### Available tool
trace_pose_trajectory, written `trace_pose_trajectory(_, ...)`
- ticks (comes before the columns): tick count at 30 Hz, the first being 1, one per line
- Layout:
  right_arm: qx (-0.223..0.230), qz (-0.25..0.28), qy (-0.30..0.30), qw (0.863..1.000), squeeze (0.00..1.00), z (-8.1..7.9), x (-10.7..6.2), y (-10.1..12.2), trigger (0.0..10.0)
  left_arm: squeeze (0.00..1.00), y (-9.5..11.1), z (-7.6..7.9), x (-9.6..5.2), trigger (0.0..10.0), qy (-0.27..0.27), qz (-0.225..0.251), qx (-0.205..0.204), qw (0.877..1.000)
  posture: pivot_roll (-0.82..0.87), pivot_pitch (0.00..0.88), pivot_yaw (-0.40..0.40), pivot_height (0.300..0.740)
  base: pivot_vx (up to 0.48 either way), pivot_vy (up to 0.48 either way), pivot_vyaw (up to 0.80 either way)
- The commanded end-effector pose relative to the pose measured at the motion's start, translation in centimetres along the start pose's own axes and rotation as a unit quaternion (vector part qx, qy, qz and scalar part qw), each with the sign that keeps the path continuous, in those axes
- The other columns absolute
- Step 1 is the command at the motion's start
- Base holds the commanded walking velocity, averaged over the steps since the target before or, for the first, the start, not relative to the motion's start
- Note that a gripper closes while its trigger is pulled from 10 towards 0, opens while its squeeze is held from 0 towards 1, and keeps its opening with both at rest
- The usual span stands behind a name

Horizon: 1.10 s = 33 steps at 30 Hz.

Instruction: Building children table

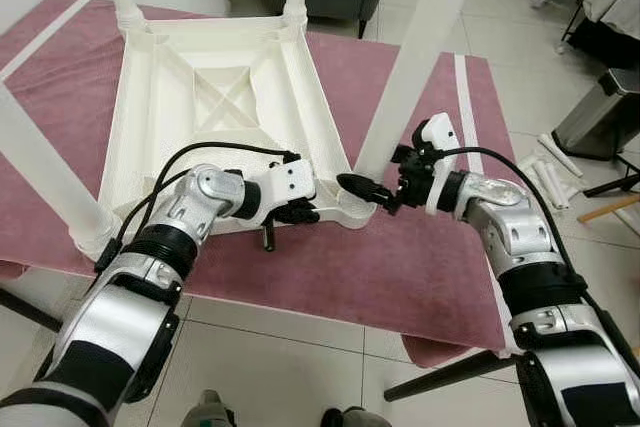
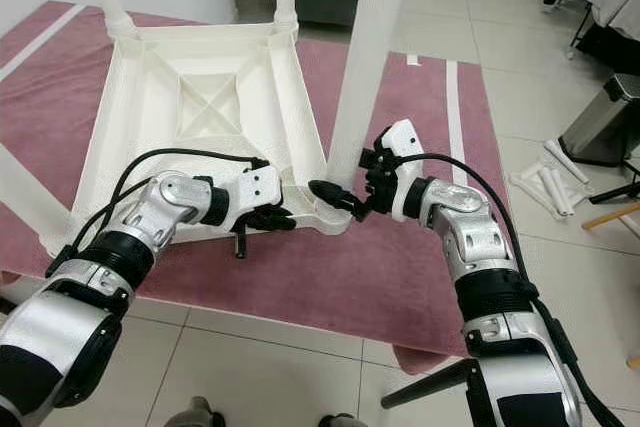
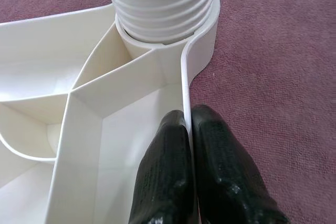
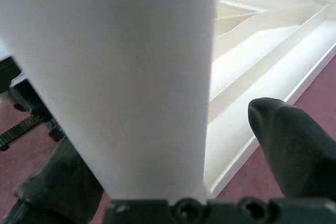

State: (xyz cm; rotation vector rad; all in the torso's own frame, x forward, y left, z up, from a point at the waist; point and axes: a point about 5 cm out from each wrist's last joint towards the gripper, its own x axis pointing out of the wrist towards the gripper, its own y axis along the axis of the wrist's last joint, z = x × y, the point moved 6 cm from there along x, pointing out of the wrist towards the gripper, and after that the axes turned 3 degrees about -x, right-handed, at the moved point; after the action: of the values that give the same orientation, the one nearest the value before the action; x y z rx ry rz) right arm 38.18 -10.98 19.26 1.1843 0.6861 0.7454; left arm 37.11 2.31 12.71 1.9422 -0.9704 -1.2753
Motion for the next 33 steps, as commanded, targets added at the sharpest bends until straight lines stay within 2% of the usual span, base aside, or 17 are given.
trace_pose_trajectory(1, -0.006, 0.005, -0.003, 1.000, 0.00, 0.2, 0.0, 0.3, 10.0, 0.00, -0.6, 0.9, -0.1, 0.0, -0.021, -0.001, 0.002, 1.000, 0.13, 0.070, -0.011, 0.740, 0.000, 0.000, 0.00)
trace_pose_trajectory(3, -0.011, 0.017, 0.013, 1.000, 0.00, -0.4, 0.4, 1.1, 10.0, 0.00, -0.9, 1.1, -0.4, 0.0, -0.026, -0.004, 0.002, 1.000, 0.13, 0.069, -0.014, 0.740, 0.000, 0.000, 0.00)
trace_pose_trajectory(6, -0.011, 0.017, 0.013, 1.000, 0.00, -0.4, 0.4, 1.1, 10.0, 0.00, -0.9, 1.1, -0.4, 0.0, -0.026, -0.004, 0.002, 1.000, 0.13, 0.069, -0.014, 0.740, 0.000, 0.000, 0.00)
trace_pose_trajectory(9, -0.015, 0.033, 0.042, 0.998, 0.00, -1.7, 0.8, 2.2, 10.0, 0.00, -1.1, 1.3, -0.4, 0.0, -0.026, -0.005, 0.002, 1.000, 0.13, 0.068, -0.016, 0.740, 0.000, 0.000, 0.00)
trace_pose_trajectory(16, -0.014, 0.033, 0.051, 0.998, 0.00, -2.0, 0.9, 2.2, 10.0, 0.00, -1.0, 1.5, -0.5, 0.0, -0.029, -0.003, 0.001, 1.000, 0.13, 0.067, -0.017, 0.740, 0.000, 0.000, 0.00)
trace_pose_trajectory(17, -0.012, 0.031, 0.054, 0.998, 0.00, -2.1, 1.0, 2.0, 7.5, 0.00, -0.9, 1.6, -0.5, 0.0, -0.030, -0.002, 0.001, 1.000, 0.13, 0.067, -0.017, 0.740, 0.000, 0.000, 0.00)
trace_pose_trajectory(18, -0.012, 0.031, 0.054, 0.998, 0.00, -2.1, 1.0, 2.0, 7.5, 0.00, -0.9, 1.6, -0.5, 0.0, -0.030, -0.002, 0.001, 1.000, 0.13, 0.067, -0.017, 0.740, 0.000, 0.000, 0.00)
trace_pose_trajectory(19, -0.009, 0.029, 0.055, 0.998, 0.00, -2.2, 1.0, 1.8, 1.1, 0.00, -0.9, 1.6, -0.6, 0.0, -0.031, -0.001, 0.000, 1.000, 0.13, 0.068, -0.017, 0.740, 0.000, 0.000, 0.00)
trace_pose_trajectory(20, -0.006, 0.027, 0.055, 0.998, 0.00, -2.2, 1.0, 1.6, 0.0, 0.00, -0.9, 1.6, -0.6, 0.0, -0.032, -0.001, 0.000, 0.999, 0.13, 0.069, -0.016, 0.740, 0.000, 0.000, 0.00)
trace_pose_trajectory(28, 0.005, 0.008, 0.046, 0.999, 0.00, -1.7, 0.7, 0.5, 0.0, 0.00, -0.8, 2.0, -0.8, 0.0, -0.041, 0.003, -0.001, 0.999, 0.13, 0.070, -0.017, 0.740, 0.000, 0.000, 0.00)
trace_pose_trajectory(30, 0.009, -0.016, 0.020, 1.000, 0.00, -1.3, 0.7, -0.8, 0.0, 0.00, -0.7, 2.2, -1.0, 0.0, -0.046, 0.008, -0.002, 0.999, 0.13, 0.072, -0.017, 0.740, 0.000, 0.000, 0.00)
trace_pose_trajectory(33, 0.010, -0.025, 0.005, 1.000, 0.00, -1.2, 0.8, -1.3, 0.0, 0.00, -0.6, 2.2, -1.0, 0.0, -0.048, 0.010, -0.002, 0.999, 0.13, 0.072, -0.018, 0.740, 0.000, 0.000, 0.00)
